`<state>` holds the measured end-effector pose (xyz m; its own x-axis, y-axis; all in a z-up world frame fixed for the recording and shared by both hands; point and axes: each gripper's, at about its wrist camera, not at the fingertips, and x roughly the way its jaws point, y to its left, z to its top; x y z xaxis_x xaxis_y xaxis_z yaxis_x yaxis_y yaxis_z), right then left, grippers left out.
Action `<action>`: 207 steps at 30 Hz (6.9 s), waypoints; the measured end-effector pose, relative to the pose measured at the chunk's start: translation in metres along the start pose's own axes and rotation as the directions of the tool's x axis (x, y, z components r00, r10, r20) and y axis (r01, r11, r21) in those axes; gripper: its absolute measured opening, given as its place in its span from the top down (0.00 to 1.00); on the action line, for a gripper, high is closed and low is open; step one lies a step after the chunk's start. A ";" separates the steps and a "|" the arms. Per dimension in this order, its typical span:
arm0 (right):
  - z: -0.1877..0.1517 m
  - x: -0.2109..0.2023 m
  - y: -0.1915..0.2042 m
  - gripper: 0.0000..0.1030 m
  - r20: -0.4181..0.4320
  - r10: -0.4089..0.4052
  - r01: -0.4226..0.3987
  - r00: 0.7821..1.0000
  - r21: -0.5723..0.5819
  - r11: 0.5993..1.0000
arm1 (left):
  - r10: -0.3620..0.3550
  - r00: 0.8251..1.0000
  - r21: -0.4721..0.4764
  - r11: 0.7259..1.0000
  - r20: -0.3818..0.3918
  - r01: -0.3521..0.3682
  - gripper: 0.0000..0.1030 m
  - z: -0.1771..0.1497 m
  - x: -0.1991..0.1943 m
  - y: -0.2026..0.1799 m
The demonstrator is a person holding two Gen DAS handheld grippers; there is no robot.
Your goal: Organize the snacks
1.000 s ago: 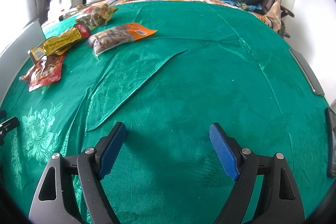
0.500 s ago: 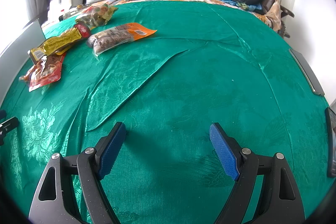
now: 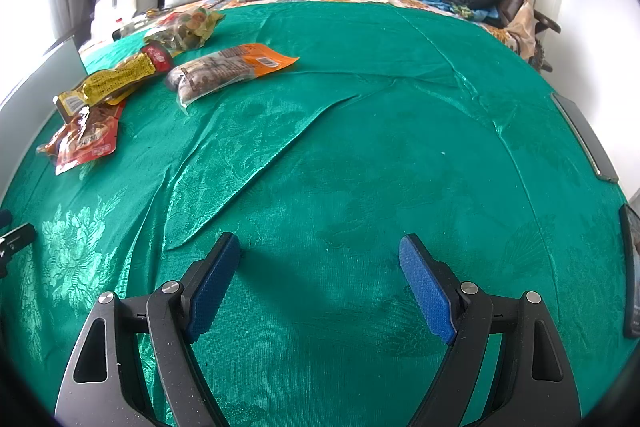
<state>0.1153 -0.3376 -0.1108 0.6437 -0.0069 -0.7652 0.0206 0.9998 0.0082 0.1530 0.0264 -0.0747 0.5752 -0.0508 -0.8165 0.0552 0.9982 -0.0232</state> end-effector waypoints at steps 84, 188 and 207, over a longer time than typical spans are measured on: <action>0.140 0.050 0.102 0.17 -0.127 0.471 -0.434 0.873 0.238 0.869 | -0.073 0.997 0.100 0.992 -0.024 0.075 0.00 0.028 0.021 0.030; 0.046 -0.010 -0.003 0.61 -0.277 0.166 -0.155 0.946 0.063 0.986 | -0.205 0.976 -0.093 0.976 -0.076 0.198 0.47 0.007 -0.022 0.055; 0.163 -0.124 0.301 0.60 -0.142 0.698 -0.707 0.701 -0.020 0.706 | -0.022 0.980 -0.356 0.930 0.197 0.092 0.41 0.048 -0.182 0.247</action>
<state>0.1666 -0.0398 0.0915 0.3575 0.6964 -0.6223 -0.4564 0.7116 0.5342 0.1008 0.2806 0.0961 0.7234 -0.0779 -0.6860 -0.1863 0.9347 -0.3026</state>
